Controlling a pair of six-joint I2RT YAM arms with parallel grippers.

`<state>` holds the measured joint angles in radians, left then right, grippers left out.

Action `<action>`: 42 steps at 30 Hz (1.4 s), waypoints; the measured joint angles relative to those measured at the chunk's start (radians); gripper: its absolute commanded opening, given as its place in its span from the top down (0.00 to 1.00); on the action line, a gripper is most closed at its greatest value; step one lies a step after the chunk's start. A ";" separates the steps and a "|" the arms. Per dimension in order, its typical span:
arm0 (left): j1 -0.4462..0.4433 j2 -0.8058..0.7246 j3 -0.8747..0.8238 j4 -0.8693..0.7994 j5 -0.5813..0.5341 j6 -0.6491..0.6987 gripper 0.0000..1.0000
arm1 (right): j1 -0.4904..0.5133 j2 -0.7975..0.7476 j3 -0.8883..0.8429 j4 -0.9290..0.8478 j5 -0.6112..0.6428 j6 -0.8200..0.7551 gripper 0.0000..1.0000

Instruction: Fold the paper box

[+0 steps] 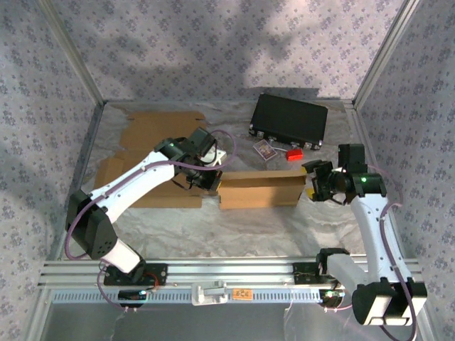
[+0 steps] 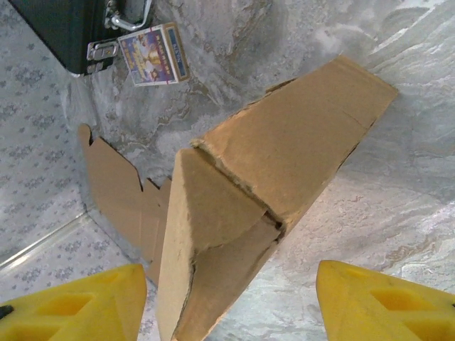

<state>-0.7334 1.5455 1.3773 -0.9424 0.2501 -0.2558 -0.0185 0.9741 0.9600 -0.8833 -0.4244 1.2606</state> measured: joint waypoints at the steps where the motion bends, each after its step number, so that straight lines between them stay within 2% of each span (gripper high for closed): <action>1: 0.000 0.000 0.000 0.000 0.000 0.000 1.00 | -0.009 -0.001 -0.013 0.005 -0.006 0.000 0.38; 5: 0.000 0.000 0.000 0.000 0.000 -0.004 0.99 | -0.026 -0.004 -0.078 0.017 -0.024 0.000 0.43; 10: -0.002 0.001 0.000 -0.001 0.002 -0.038 0.78 | -0.030 -0.026 -0.115 0.029 -0.028 -0.011 0.46; 14: 0.008 0.000 0.000 -0.009 0.006 -0.074 0.65 | -0.038 -0.027 -0.135 0.033 -0.029 -0.027 0.47; 17: 0.045 -0.023 -0.006 0.007 0.055 -0.115 0.59 | -0.041 -0.026 -0.135 0.036 -0.029 -0.040 0.47; 24: 0.174 -0.119 -0.024 0.116 0.201 -0.246 0.56 | -0.043 -0.016 -0.135 0.044 -0.037 -0.062 0.48; 30: 0.170 -0.066 -0.027 0.179 0.276 -0.312 0.60 | -0.043 -0.015 -0.135 0.046 -0.037 -0.069 0.48; 35: 0.169 -0.041 -0.060 0.183 0.288 -0.314 0.64 | -0.043 -0.015 -0.135 0.047 -0.037 -0.072 0.48; 42: 0.157 -0.040 -0.113 0.176 0.285 -0.307 0.64 | -0.043 -0.015 -0.135 0.047 -0.037 -0.072 0.49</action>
<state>-0.5762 1.5051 1.2644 -0.7662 0.5354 -0.5625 -0.0612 0.9592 0.8253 -0.8368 -0.4610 1.1889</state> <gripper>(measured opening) 0.361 0.515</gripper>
